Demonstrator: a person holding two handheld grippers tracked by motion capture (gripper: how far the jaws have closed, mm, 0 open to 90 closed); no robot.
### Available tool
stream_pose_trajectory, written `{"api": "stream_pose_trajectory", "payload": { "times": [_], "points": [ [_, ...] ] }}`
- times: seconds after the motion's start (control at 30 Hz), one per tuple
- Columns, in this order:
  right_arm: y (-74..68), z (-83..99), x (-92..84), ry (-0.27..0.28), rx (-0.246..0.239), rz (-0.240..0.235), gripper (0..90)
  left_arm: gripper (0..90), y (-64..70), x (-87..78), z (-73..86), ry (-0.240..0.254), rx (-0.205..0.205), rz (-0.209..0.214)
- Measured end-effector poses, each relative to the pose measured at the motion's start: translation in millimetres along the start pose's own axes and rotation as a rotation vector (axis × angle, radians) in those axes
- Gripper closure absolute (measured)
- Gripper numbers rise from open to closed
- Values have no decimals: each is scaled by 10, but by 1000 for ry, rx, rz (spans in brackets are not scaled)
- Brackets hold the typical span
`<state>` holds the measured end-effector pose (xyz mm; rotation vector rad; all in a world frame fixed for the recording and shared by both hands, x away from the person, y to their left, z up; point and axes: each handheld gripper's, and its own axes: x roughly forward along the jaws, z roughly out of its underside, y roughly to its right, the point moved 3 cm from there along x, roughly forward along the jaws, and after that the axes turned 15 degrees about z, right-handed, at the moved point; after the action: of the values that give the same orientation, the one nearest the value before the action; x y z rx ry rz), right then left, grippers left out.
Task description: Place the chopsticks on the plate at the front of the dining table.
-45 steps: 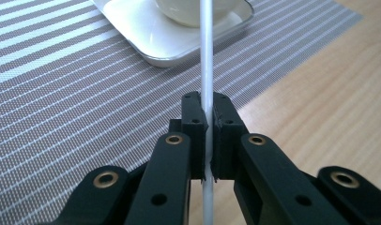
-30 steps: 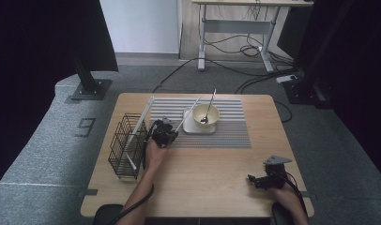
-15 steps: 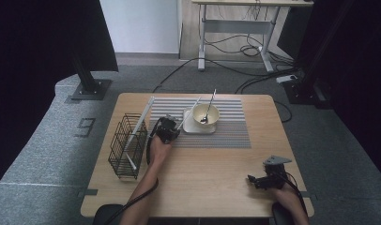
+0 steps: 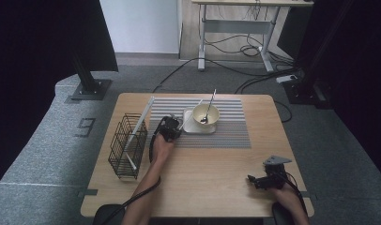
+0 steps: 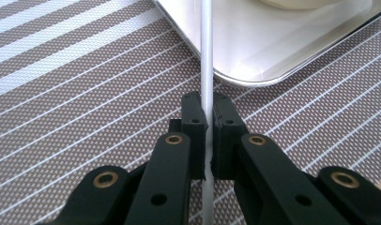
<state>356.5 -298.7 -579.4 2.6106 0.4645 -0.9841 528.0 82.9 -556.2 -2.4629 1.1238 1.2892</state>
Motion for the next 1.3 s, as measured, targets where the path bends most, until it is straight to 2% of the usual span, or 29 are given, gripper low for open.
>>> {"api": "stream_pose_trajectory", "payload": {
  "times": [0.33,0.5,0.6,0.7,0.73,0.87,1.0,1.1,1.2,1.3],
  "points": [
    [0,0,0,0,0,0,0,831,23,9,1,5,23,-1],
    [-2,0,0,0,-2,-2,0,659,32,-61,15,33,39,-14],
    [-3,0,0,0,-1,-2,0,542,39,-177,22,82,39,21],
    [-2,0,0,0,-2,-2,0,503,46,-269,34,101,42,47],
    [-3,0,0,0,-1,-2,0,498,50,-294,41,98,48,44],
    [-3,0,-1,0,-1,-2,0,526,65,-327,106,95,50,59],
    [-3,0,0,0,-1,-2,0,587,77,-276,204,73,48,59],
    [-3,0,0,1,-2,-2,0,649,62,-241,270,63,41,38],
    [-3,-1,2,2,-4,-2,0,732,56,-239,288,71,26,42],
    [-4,-1,1,2,-2,-2,0,792,103,-230,279,68,39,46]
  ]
}}
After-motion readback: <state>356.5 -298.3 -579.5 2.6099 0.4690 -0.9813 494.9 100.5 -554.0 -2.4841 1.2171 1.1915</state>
